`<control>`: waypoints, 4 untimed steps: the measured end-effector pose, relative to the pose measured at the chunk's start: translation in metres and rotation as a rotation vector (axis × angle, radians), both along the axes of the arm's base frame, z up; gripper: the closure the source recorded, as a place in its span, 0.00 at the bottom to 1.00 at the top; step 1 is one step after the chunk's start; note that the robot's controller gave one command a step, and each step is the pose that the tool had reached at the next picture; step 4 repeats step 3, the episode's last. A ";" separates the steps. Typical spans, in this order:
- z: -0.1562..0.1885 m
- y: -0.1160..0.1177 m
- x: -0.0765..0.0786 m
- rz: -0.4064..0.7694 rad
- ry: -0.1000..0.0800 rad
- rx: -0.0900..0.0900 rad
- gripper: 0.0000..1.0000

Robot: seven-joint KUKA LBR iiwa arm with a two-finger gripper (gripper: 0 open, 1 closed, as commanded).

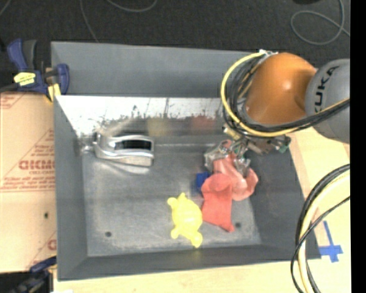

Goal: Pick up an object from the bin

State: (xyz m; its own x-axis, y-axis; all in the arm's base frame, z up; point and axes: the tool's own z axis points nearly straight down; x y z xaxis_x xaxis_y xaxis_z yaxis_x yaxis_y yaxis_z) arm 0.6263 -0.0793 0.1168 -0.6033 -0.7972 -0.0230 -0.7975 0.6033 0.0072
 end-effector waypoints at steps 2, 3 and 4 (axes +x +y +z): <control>0.043 0.000 0.001 0.001 -0.002 0.000 1.00; 0.062 0.001 0.001 0.001 -0.003 -0.001 1.00; 0.062 0.001 0.001 0.001 -0.003 -0.001 1.00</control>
Offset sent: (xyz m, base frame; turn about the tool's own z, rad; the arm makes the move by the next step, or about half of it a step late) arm 0.0002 0.0000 0.0293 0.0000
